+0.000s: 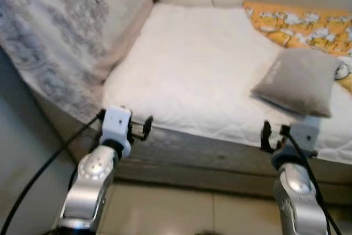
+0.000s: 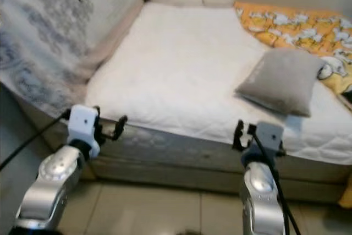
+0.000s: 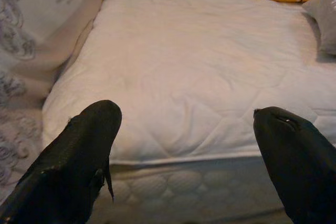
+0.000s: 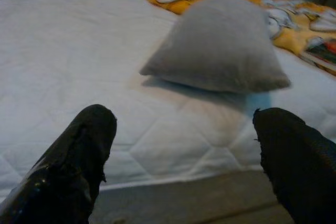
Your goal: Clean up the room
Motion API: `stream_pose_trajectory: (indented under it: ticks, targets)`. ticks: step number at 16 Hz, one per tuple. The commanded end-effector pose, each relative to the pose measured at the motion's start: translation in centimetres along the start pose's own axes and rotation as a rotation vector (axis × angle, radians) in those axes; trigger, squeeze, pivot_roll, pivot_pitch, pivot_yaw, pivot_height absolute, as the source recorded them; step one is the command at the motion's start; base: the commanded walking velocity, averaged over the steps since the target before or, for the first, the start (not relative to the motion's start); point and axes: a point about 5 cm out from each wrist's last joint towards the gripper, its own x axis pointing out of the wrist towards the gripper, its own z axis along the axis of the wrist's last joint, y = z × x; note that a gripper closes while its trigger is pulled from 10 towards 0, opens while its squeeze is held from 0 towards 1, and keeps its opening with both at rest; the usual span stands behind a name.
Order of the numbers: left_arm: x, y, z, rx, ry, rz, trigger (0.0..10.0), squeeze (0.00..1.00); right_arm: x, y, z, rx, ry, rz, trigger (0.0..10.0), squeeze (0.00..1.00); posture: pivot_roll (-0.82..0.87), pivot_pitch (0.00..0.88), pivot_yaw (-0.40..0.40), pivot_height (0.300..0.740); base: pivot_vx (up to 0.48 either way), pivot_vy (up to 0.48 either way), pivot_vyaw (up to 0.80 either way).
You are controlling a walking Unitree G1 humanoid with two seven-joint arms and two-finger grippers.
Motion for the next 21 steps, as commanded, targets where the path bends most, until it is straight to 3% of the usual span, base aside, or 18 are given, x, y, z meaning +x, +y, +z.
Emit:
stream_pose_trajectory:
  ticks: [1,4,9,14,21]
  targets:
    - [0.14,-0.10,0.24,0.007,-0.008,-0.004,10.0,0.00,-0.17,-0.05,-0.25,0.008,0.013,0.025,10.0,0.00,0.04,0.000,-0.024,0.740,0.000,0.000,-0.80]
    - [0.13,0.01,0.61,-0.017,-0.025,-0.010,10.0,0.00,-0.27,0.69,-0.32,0.037,0.022,0.098,10.0,0.00,0.04,0.000,-0.029,0.740,0.255,0.000,0.00]
    - [0.19,-0.20,0.68,-0.025,-0.032,-0.015,10.0,0.00,-0.06,0.42,-0.30,0.041,0.033,0.089,10.0,0.00,0.04,0.000,-0.034,0.740,0.375,0.000,0.00]
    - [0.15,0.01,0.62,-0.024,-0.030,-0.002,10.0,0.00,0.17,0.36,-0.10,0.046,0.033,0.085,10.0,0.00,0.04,0.000,-0.037,0.740,0.403,0.000,-0.72]
    - [0.33,0.05,0.74,-0.019,-0.032,0.001,10.0,0.00,0.44,0.19,0.19,0.040,0.026,0.087,10.0,0.00,0.04,0.000,-0.037,0.740,0.395,0.000,0.00]
